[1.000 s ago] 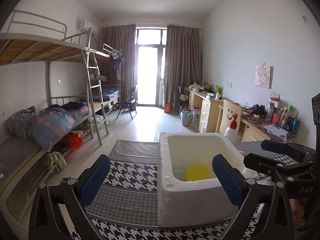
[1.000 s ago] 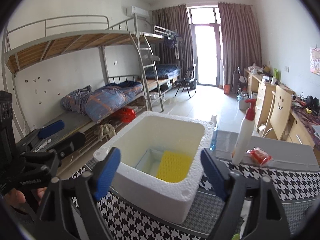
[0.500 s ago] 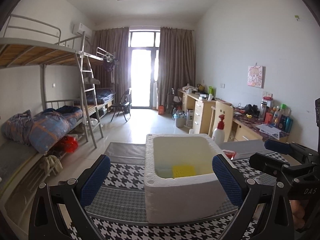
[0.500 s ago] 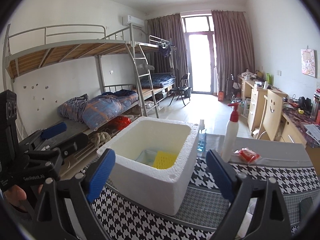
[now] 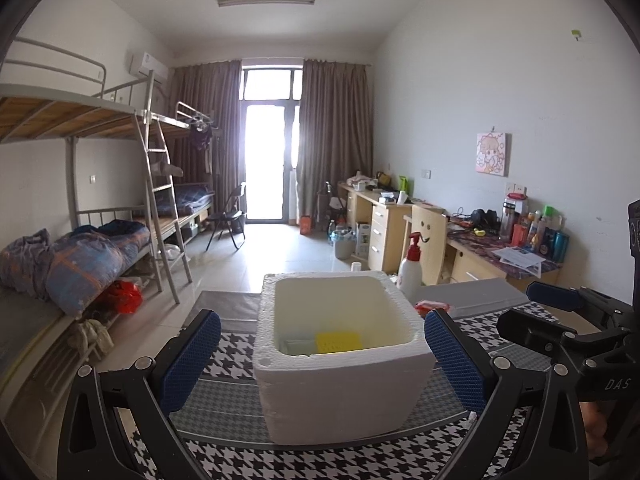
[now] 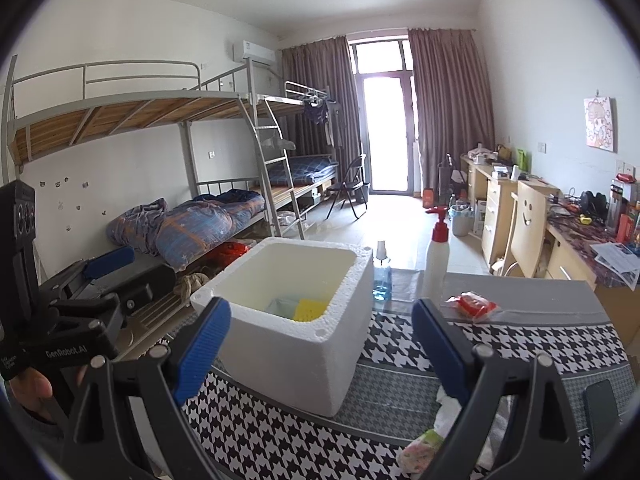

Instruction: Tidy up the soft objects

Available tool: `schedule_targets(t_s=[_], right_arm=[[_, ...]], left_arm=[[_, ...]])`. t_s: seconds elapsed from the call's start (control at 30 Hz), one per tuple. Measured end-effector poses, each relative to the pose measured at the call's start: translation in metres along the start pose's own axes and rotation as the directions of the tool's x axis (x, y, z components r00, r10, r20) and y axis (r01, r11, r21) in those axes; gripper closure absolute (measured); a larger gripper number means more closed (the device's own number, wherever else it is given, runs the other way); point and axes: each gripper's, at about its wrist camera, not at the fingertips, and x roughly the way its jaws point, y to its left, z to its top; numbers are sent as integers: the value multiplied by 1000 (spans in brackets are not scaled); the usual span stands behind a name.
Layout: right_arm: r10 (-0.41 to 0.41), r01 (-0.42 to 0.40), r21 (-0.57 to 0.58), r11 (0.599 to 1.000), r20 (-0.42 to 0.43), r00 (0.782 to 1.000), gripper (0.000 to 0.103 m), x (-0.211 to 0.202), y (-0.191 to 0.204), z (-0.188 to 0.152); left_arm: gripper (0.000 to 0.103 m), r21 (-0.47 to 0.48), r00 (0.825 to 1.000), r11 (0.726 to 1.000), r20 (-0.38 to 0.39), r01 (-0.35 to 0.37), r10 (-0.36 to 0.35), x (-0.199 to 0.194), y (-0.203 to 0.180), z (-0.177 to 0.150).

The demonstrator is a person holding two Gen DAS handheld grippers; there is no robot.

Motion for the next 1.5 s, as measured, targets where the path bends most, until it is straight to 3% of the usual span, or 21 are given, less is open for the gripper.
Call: schedule_targets(t_s=[0.8,1.5], right_arm=[[-82,81,35,996,32,996,9,-34,-23,-13],[-158,155,92,984,37,987,9,-58,-53,-31]], left_arm=[[1,32,993,992,-15,118,-118,4,-34,-3],[1,66,973,971,-39,231,-228,5,-71,-12]])
